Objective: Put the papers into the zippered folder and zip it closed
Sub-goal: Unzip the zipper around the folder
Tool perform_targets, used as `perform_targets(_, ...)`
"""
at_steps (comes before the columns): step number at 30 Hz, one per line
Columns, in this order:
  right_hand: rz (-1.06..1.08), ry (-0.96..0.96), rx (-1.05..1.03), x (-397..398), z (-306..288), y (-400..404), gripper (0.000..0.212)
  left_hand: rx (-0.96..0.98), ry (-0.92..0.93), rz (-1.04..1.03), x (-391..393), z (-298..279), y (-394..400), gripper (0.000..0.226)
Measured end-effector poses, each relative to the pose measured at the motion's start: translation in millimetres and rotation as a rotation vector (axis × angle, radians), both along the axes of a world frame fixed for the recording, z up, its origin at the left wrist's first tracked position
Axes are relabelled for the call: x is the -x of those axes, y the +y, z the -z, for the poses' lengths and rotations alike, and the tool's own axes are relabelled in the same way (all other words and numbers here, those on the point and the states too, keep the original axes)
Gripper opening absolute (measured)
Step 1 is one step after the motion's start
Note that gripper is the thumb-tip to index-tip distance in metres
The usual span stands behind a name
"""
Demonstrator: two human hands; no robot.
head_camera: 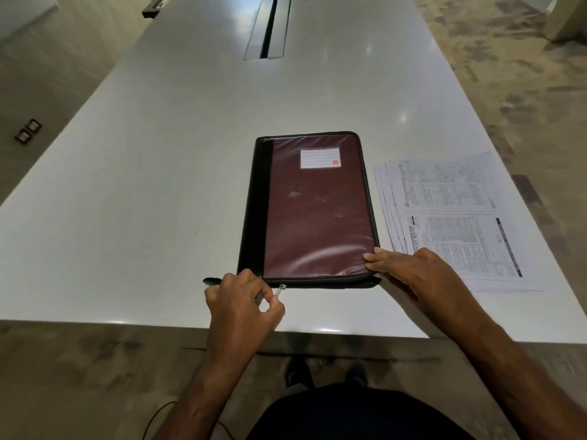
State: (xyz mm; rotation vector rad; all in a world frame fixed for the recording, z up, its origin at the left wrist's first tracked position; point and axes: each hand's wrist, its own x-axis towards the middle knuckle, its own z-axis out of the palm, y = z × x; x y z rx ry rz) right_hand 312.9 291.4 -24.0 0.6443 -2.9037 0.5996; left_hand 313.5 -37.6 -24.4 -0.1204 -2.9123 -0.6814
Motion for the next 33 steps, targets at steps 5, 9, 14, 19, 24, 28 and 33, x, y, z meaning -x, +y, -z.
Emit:
perform_targets(5,-0.016,0.019,0.001,0,1,0,0.051,0.017,-0.038,-0.067,2,1,-28,0.021)
perform_targets(9,-0.017,0.019,0.005,1,5,2,0.049,0.035,-0.046,-0.102,0,0,-44,0.021)
perform_targets(14,-0.018,-0.003,0.006,2,11,4,0.049,0.026,-0.051,-0.153,-2,-1,-60,0.026)
perform_targets(19,-0.005,-0.023,0.033,3,18,7,0.05,0.031,-0.034,-0.18,-3,-1,-80,0.029)
perform_targets(24,-0.015,-0.031,0.069,5,28,12,0.055,0.047,-0.016,-0.178,2,1,-89,0.032)
perform_targets(28,-0.013,-0.025,0.057,3,27,13,0.058,0.059,-0.026,-0.157,6,4,-92,0.032)
perform_targets(33,-0.015,-0.038,0.049,2,15,5,0.055,0.004,-0.107,-0.119,12,9,-98,0.024)
